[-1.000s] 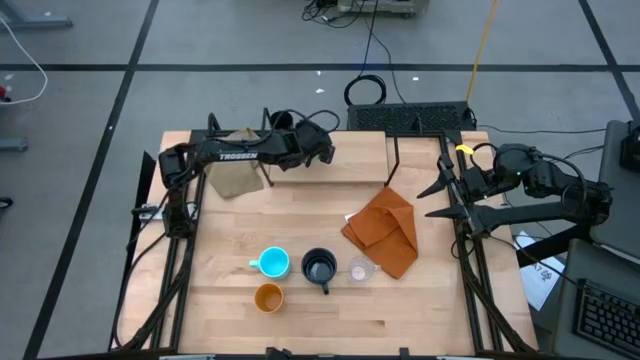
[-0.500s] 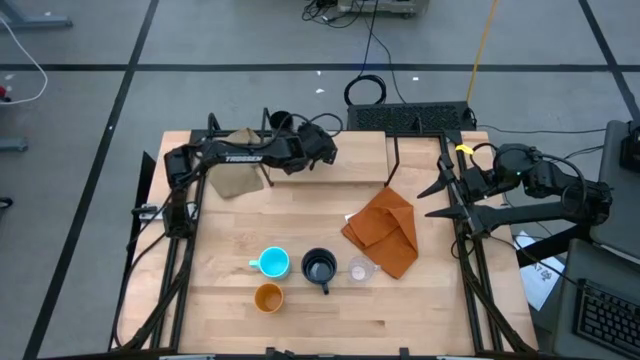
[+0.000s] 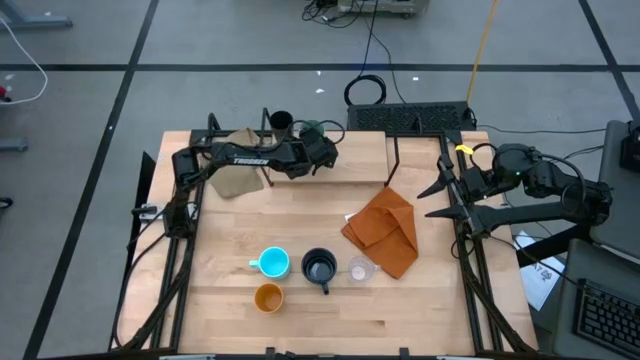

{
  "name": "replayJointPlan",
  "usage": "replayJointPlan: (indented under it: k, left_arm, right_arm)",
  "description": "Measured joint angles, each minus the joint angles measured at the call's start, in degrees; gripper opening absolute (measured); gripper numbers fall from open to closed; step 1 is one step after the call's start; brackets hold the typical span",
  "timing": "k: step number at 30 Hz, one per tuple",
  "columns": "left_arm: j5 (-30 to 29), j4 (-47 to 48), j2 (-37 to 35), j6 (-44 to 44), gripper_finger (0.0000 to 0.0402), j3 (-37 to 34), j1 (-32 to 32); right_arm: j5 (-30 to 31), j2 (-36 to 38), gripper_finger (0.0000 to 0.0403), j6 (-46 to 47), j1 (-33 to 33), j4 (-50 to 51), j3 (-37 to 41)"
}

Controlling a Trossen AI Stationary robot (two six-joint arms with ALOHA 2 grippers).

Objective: Stack small to large cups/mugs on shelf
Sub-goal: Put the green cup on the shelf

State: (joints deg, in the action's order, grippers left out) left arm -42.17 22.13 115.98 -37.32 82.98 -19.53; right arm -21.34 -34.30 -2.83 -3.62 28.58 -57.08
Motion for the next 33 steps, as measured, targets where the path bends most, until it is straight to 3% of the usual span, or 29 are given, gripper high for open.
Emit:
replayJointPlan:
  k: [33]
  left_arm:
    - [-4.5,0.1,4.2,-5.3,0.0399,0.1,2.9]
  right_arm:
    - [0.0,0.0,0.0199,-0.2,0.0,0.4,0.0]
